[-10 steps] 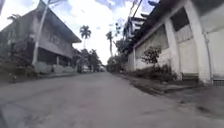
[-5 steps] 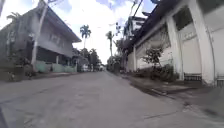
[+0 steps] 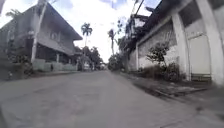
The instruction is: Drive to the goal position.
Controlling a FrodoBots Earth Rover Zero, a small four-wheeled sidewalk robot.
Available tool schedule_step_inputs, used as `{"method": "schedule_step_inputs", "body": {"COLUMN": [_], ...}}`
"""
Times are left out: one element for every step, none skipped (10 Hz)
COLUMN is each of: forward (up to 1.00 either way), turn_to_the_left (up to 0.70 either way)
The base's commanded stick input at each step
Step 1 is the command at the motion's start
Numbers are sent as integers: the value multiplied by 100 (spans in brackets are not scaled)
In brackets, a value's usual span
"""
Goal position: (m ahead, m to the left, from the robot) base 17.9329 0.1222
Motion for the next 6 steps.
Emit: {"method": "schedule_step_inputs", "body": {"forward": [70,70,70,70,70,70], "turn_to_the_left": [0,0,0,0,0,0]}}
